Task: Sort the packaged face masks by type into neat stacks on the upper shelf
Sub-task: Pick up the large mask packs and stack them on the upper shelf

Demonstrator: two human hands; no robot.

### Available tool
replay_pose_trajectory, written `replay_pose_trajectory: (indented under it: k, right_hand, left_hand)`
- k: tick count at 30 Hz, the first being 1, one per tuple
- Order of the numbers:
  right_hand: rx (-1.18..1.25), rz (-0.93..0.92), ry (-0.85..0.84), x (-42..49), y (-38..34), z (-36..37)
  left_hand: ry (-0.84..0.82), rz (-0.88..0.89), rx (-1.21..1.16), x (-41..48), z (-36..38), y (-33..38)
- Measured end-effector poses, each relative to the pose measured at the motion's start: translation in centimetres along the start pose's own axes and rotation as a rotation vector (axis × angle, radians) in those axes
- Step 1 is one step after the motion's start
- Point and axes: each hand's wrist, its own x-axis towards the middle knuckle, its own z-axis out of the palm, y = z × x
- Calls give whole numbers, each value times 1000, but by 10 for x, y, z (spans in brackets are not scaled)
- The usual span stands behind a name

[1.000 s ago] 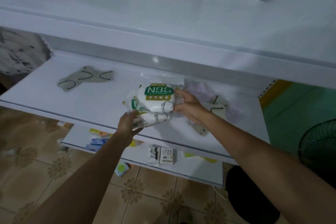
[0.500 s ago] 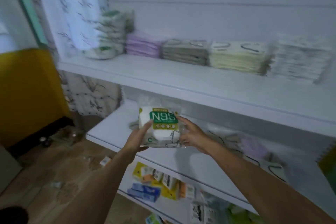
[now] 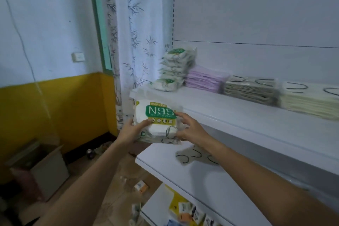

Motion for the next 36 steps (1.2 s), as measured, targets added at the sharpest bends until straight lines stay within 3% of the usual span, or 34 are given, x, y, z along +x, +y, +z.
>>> replay_pose_trajectory:
  k: [8, 19, 29, 33, 36]
  right_hand:
    - [-32, -208, 26, 45, -47, 24]
    - [-104, -307, 107, 113, -28, -21]
    - [-190, -226, 377, 209, -29, -52]
    - [-287, -288, 501, 232, -36, -41]
    - [-365, -302, 556, 250, -32, -25]
  left_hand:
    - [104, 128, 23, 21, -46, 35]
    - [70, 163, 91, 110, -4, 35]
    - [54, 214, 89, 223, 26, 70]
    - [179, 372, 211, 258, 28, 77]
    - [140, 478, 317, 281, 25, 76]
